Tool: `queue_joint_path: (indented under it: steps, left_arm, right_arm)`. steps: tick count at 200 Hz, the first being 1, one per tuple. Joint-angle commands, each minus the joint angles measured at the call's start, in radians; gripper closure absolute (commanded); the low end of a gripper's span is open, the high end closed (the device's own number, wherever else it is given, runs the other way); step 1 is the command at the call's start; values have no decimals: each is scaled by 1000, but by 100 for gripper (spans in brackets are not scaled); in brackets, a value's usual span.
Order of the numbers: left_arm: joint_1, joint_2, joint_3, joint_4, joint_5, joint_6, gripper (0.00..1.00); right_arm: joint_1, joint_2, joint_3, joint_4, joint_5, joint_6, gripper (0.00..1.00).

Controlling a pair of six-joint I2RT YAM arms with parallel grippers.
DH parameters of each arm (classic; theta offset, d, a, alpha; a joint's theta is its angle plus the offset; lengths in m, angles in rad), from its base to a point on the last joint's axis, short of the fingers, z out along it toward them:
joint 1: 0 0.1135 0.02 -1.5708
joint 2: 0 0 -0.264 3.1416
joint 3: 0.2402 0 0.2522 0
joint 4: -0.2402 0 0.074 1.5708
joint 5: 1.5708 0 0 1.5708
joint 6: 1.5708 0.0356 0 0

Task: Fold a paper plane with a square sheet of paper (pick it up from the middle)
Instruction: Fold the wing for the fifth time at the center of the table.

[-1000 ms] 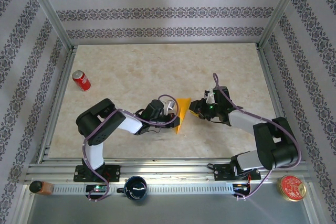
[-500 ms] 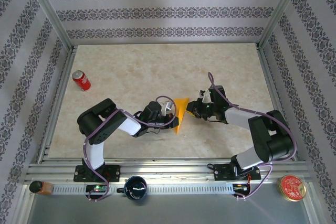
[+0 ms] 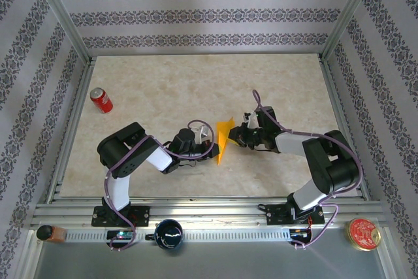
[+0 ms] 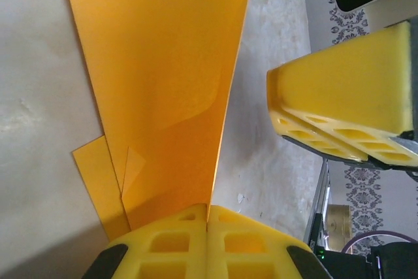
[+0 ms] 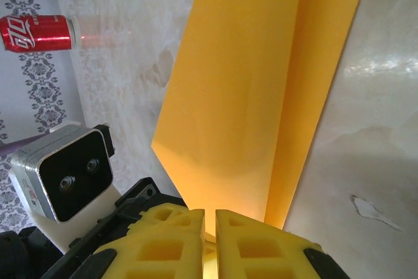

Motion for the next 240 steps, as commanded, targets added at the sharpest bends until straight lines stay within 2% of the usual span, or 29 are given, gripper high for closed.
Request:
queue_joint_path:
  steps: [1,113,177,240]
  left_arm:
    - [13,11,-15,13,-17,-25,100]
    - [30,19,-1,-68,6,-41,100]
    - [40,37,8,-98,23,-54,100]
    - [48,50,16,-106,41,-70,100]
  right_arm:
    - [15,23,37,56,-36,-22,86]
    - [25,170,74,168,-71,-4,87]
    - [26,143,76,184,-77,-4,87]
    - [31,201,105,190,-87,-2,87]
